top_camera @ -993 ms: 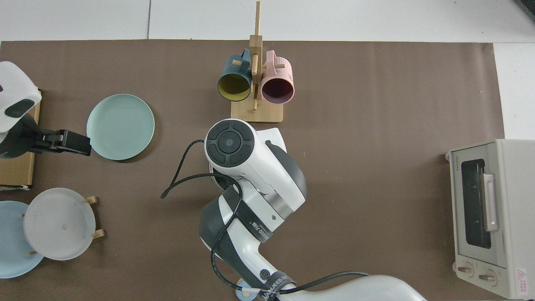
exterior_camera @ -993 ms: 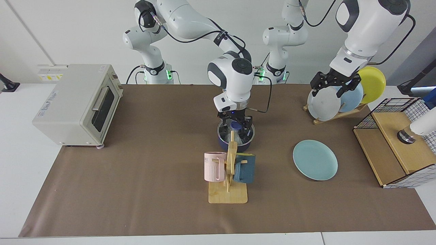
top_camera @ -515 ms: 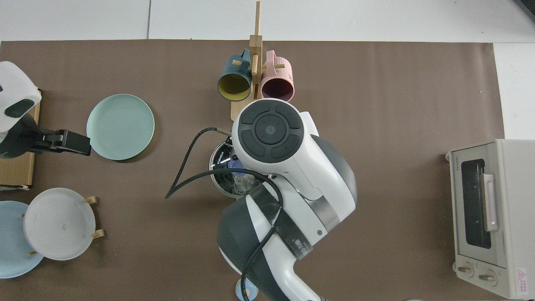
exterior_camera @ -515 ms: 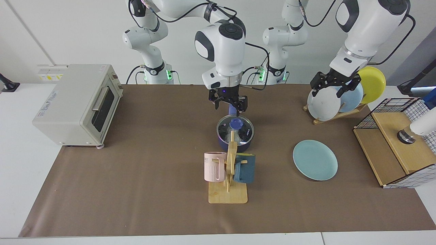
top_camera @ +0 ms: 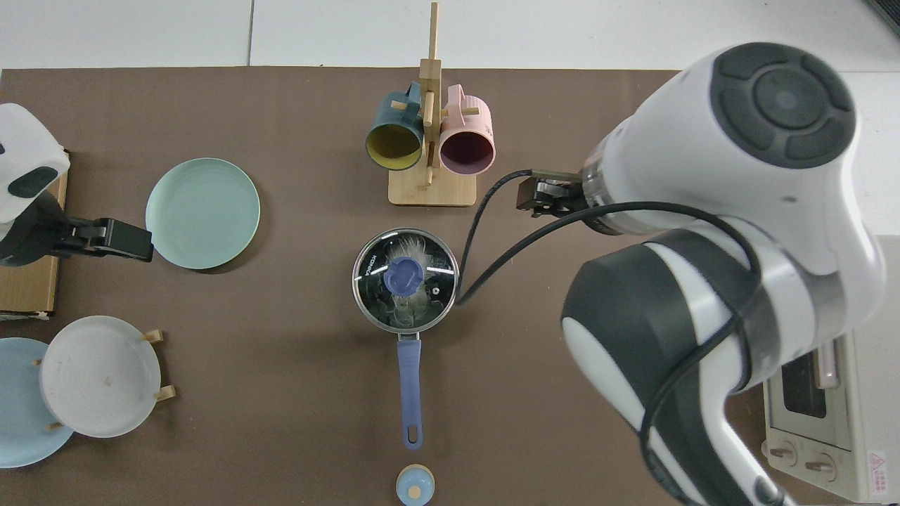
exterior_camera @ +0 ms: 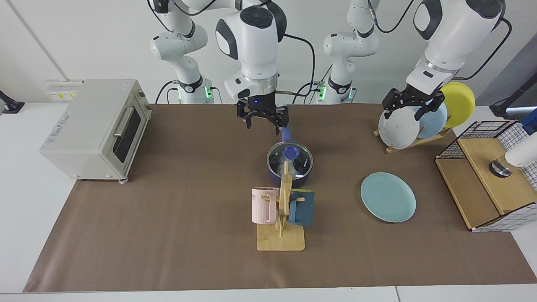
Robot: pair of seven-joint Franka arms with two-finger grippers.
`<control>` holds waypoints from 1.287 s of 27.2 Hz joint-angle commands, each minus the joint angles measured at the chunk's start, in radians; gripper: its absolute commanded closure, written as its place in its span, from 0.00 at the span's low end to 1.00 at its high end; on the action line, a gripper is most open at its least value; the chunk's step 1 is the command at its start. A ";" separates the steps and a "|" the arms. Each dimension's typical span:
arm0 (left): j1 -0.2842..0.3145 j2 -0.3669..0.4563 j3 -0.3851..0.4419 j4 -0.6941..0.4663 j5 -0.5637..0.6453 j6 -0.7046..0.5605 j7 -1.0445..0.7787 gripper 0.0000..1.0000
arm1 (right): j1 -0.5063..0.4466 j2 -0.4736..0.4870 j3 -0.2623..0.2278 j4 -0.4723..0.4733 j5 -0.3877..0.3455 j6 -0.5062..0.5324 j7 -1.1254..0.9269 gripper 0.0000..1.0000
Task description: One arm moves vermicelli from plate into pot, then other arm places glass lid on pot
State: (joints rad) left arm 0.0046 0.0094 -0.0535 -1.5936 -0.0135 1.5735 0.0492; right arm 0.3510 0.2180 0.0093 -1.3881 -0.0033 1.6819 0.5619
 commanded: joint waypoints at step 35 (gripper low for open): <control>-0.005 -0.009 0.003 -0.008 0.009 0.005 -0.011 0.00 | -0.432 -0.422 0.020 -0.381 0.023 -0.076 -0.468 0.00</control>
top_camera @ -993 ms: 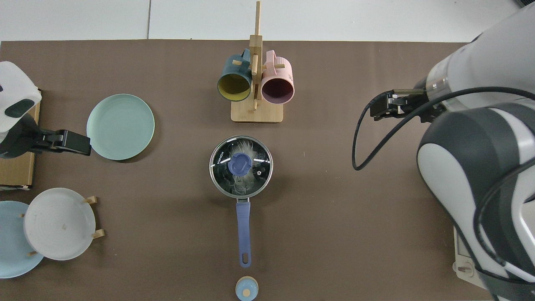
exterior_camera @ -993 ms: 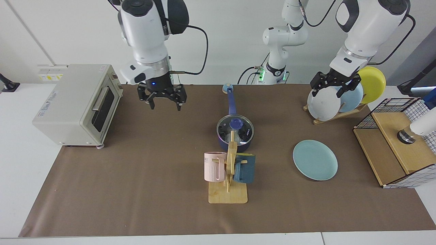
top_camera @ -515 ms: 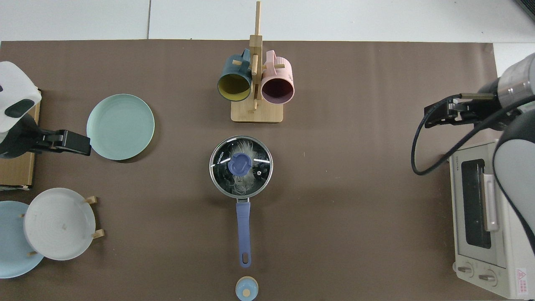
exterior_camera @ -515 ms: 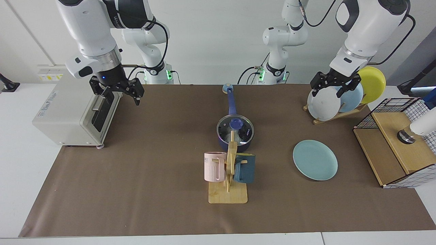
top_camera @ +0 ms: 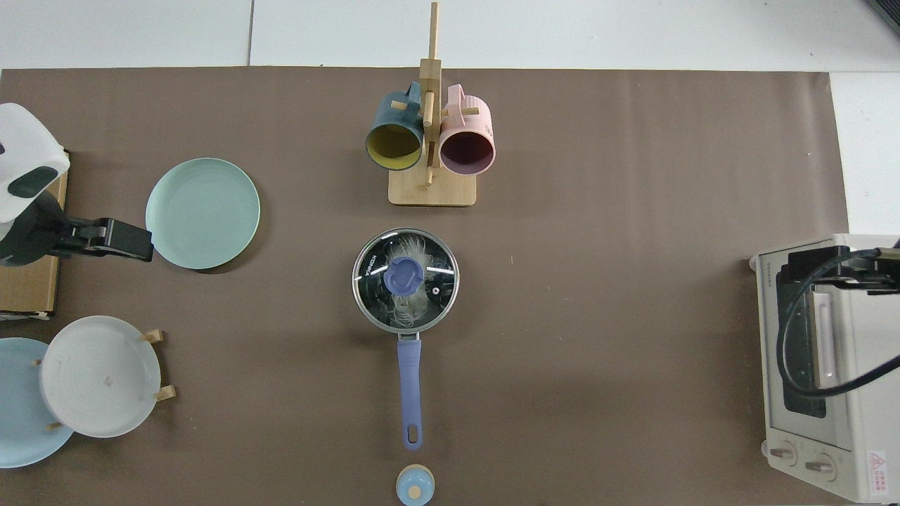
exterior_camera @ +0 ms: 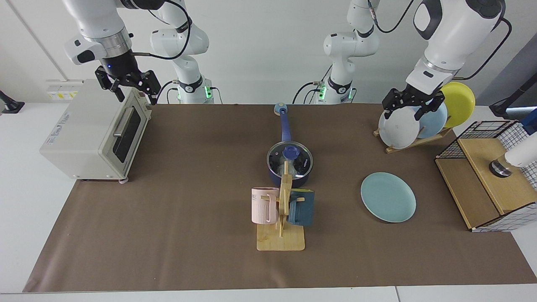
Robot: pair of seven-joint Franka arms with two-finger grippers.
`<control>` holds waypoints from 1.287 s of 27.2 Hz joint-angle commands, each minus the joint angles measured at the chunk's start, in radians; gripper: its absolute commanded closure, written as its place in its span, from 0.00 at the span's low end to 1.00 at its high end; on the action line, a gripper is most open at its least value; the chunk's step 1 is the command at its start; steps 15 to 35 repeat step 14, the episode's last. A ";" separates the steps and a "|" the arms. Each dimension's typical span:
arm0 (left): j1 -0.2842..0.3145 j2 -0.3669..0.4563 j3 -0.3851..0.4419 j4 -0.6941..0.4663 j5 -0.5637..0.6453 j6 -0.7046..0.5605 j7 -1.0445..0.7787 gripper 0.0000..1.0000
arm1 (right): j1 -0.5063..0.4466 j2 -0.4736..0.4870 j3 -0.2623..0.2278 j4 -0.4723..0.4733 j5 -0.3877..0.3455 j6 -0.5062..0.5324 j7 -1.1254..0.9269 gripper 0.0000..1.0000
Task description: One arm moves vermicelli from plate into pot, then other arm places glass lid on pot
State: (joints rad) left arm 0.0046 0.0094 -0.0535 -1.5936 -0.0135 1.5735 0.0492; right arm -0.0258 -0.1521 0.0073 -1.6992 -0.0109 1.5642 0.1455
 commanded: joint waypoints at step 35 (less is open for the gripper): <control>-0.005 -0.011 0.003 -0.008 0.009 0.005 -0.011 0.00 | -0.112 -0.050 0.030 -0.062 0.083 -0.006 -0.050 0.00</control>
